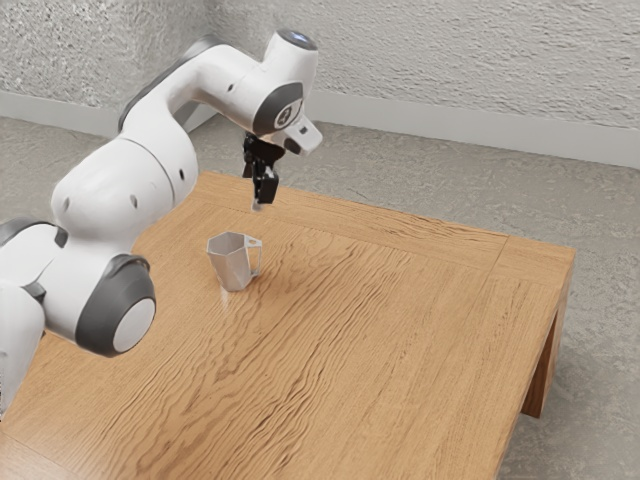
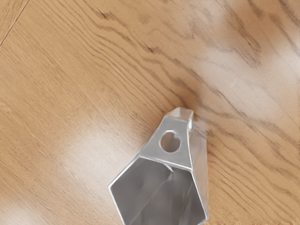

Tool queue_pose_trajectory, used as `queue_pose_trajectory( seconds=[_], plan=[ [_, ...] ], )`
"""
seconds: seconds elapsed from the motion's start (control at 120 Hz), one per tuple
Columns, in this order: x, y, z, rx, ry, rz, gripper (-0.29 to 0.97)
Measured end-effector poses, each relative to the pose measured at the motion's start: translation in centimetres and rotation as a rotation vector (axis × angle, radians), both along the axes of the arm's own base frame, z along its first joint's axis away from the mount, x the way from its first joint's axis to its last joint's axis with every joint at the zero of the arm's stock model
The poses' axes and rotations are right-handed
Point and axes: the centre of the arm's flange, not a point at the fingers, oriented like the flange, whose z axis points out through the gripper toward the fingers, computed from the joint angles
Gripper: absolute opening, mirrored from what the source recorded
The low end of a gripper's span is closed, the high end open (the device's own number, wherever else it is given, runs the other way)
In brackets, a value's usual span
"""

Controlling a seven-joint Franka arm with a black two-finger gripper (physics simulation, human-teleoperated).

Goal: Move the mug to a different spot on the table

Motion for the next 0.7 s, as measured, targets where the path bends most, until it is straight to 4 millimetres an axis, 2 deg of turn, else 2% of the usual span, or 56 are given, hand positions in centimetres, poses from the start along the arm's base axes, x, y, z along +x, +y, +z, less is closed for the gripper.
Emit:
queue_pose_trajectory(
  seconds=[0.383, 0.617, 0.7],
  plan=[
    [0.4, 0.0, -9.4, -0.075, 0.238, -0.205, 0.68],
    [0.3, 0.1, -13.4, -0.096, 0.323, -0.284, 0.71],
    [0.4, 0.1, -14.5, -0.098, 0.342, -0.307, 0.68]
  ],
)
